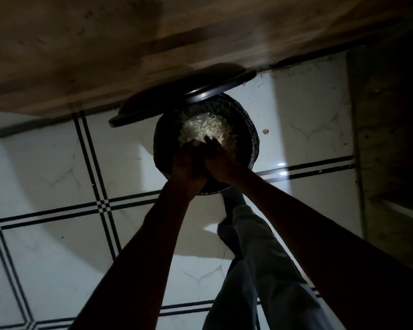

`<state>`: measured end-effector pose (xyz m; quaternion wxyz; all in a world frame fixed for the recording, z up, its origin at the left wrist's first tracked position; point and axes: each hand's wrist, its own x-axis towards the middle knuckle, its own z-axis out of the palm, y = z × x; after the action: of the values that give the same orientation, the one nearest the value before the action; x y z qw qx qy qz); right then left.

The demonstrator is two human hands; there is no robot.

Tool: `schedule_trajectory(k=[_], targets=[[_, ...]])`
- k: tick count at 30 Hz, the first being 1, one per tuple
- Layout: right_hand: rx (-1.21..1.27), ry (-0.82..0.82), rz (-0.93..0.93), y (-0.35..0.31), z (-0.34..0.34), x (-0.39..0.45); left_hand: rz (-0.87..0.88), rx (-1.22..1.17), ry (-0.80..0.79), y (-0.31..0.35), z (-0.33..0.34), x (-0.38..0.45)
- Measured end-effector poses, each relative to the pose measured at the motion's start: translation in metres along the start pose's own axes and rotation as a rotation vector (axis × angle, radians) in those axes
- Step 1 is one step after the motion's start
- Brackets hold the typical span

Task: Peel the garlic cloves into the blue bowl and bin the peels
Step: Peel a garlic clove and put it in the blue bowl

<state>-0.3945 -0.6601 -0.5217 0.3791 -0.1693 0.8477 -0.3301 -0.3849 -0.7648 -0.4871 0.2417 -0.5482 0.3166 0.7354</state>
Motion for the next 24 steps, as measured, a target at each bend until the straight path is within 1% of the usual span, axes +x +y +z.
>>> schedule_trajectory(k=[1, 2, 3, 4, 5, 6, 7, 8, 9, 10, 13, 16, 19, 24], targets=[[0.065, 0.010, 0.092, 0.001, -0.012, -0.011, 0.027, 0.019, -0.058, -0.005, 0.002, -0.006], [0.170, 0.107, 0.230, 0.007, -0.020, -0.019, 0.046, 0.059, -0.149, -0.006, 0.005, -0.016], [0.282, 0.227, 0.306, 0.001, -0.034, -0.037, 0.051, 0.119, -0.215, -0.008, 0.008, -0.029], [0.376, 0.359, 0.339, -0.002, -0.047, -0.055, 0.054, 0.155, -0.236, -0.011, 0.012, -0.041], [0.432, 0.446, 0.362, -0.006, -0.058, -0.075, 0.056, 0.214, -0.225, -0.013, 0.020, -0.056], [0.528, 0.517, 0.349, -0.012, -0.067, -0.097, 0.074, 0.268, -0.202, -0.015, 0.029, -0.075], [0.554, 0.563, 0.338, -0.025, -0.082, -0.123, 0.100, 0.358, -0.175, -0.018, 0.037, -0.096], [0.608, 0.592, 0.370, -0.034, -0.092, -0.150, 0.113, 0.421, -0.186, -0.024, 0.047, -0.119], [0.628, 0.626, 0.416, -0.044, -0.105, -0.180, 0.131, 0.484, -0.200, -0.033, 0.057, -0.144], [0.651, 0.676, 0.420, -0.055, -0.120, -0.211, 0.148, 0.525, -0.233, -0.040, 0.069, -0.169], [0.625, 0.828, 0.390, -0.085, -0.163, -0.315, 0.221, 0.663, -0.358, -0.071, 0.112, -0.247], [0.611, 0.998, 0.374, -0.105, -0.191, -0.424, 0.308, 0.825, -0.476, -0.116, 0.158, -0.330], [0.573, 1.211, 0.400, -0.117, -0.202, -0.537, 0.407, 1.019, -0.637, -0.173, 0.198, -0.405], [0.597, 1.560, 0.549, -0.115, -0.189, -0.708, 0.500, 1.304, -0.902, -0.286, 0.260, -0.504]])
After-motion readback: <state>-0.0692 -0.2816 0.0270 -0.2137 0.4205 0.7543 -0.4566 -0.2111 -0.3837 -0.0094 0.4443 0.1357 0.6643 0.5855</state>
